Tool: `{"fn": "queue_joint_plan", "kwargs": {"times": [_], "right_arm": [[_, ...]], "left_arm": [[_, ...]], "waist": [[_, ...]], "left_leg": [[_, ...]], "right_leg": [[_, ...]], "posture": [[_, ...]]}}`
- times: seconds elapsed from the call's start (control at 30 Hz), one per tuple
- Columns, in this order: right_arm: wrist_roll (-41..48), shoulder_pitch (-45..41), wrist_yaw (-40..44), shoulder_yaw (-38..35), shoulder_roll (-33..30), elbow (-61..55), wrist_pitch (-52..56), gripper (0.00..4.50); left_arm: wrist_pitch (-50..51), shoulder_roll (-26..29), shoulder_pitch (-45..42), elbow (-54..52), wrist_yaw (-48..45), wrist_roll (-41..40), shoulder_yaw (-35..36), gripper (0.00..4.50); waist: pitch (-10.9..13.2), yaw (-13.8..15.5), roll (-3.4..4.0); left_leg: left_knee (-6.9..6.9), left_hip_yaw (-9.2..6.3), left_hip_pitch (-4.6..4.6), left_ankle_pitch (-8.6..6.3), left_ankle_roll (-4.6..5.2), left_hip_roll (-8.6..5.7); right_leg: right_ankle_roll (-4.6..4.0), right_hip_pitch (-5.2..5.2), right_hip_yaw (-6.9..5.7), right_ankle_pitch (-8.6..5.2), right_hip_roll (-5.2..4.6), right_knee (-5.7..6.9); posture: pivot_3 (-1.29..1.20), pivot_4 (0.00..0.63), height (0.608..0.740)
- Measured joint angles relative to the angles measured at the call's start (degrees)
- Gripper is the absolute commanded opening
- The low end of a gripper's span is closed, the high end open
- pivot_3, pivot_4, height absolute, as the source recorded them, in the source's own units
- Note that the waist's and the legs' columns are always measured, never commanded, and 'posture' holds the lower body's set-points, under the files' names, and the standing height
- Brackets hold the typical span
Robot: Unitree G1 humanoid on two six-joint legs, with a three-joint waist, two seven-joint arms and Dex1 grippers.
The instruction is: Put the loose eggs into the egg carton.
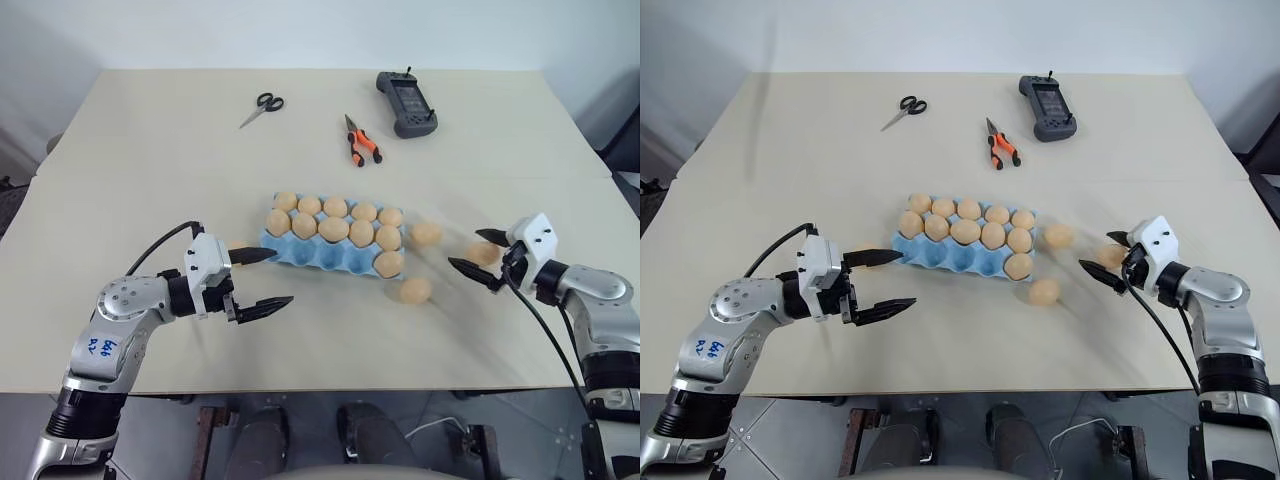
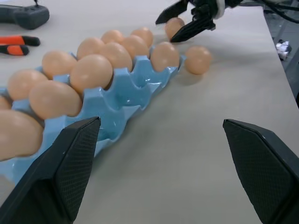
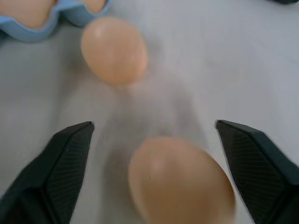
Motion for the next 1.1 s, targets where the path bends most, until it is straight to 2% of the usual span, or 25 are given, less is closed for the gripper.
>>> {"fn": "queue_joint_plan", "kwargs": {"times": [0.13,0.2,0.33,0.5,0.67,0.8,0.93,1.1], "right_arm": [[-0.33,-0.26,1.22,0.45,0.0,2.19,-1.88,2.25],[-0.32,-0.22,1.71,0.44,0.0,2.2,-1.9,1.93],[1.27,1.63,3.08,0.32,-0.02,-2.29,0.63,1.93],[7.35,1.61,2.85,1.09,1.35,-21.51,12.67,1.93],[11.84,0.21,-2.42,6.31,7.69,-37.16,24.73,1.93],[9.61,-1.66,-8.06,12.26,12.27,-40.34,29.31,1.93],[7.57,-3.05,-11.43,14.5,14.6,-40.26,29.91,1.93],[6.64,-3.15,-11.97,15.84,14.84,-39.96,29.89,3.63]], "left_arm": [[0.06,0.0,0.78,-0.16,0.98,0.0,0.37,4.5],[0.07,0.0,1.31,-0.22,1.49,0.0,0.42,4.5],[0.33,0.04,2.23,-0.88,2.71,-0.04,1.67,4.5],[0.74,0.76,4.91,-1.99,4.04,-0.34,5.34,4.5],[0.68,1.56,8.22,-1.58,4.11,-0.35,8.64,4.5],[0.36,1.57,9.15,-0.4,4.11,-0.28,9.27,4.5],[0.33,1.52,9.35,-0.26,4.38,-0.27,9.27,4.5],[0.28,1.45,9.99,-0.28,4.73,-0.27,9.27,4.5]], "waist": [[0.0,-0.11,0.0],[0.0,-0.16,0.0],[0.0,-0.39,0.01],[0.06,-0.77,0.1],[0.06,-0.33,0.1],[0.06,-0.02,0.09],[0.06,-0.06,0.09],[0.06,-0.23,0.09]], "left_leg": [[0.0,0.01,-0.03,-0.01,0.01,0.0],[0.01,0.01,-0.03,-0.01,0.01,0.0],[0.02,0.01,0.0,-0.01,0.01,0.01],[0.01,0.0,0.04,0.0,-0.01,0.06],[-0.05,-0.03,-0.04,0.0,-0.02,0.06],[-0.06,-0.05,-0.14,-0.01,-0.01,-0.08],[-0.17,-0.05,-0.15,-0.01,0.01,-0.12],[-0.36,-0.06,-0.14,-0.01,0.01,-0.12]], "right_leg": [[0.01,0.0,-0.01,0.01,-0.03,-0.03],[0.01,0.0,-0.01,0.01,-0.03,-0.03],[0.01,0.0,0.0,0.01,0.0,0.04],[0.0,-0.02,0.0,0.01,0.03,0.09],[-0.01,-0.08,-0.05,0.02,0.0,-0.01],[0.0,-0.14,-0.15,0.02,-0.21,-0.08],[0.02,-0.17,-0.25,0.03,-0.3,-0.14],[0.02,-0.23,-0.3,0.03,-0.3,-0.17]], "posture": [[0.0,0.15,0.74],[0.0,0.15,0.74],[0.0,0.15,0.74],[0.0,0.15,0.74],[0.0,0.15,0.74],[0.0,0.15,0.74],[0.0,0.15,0.74],[0.0,0.15,0.74]]}}
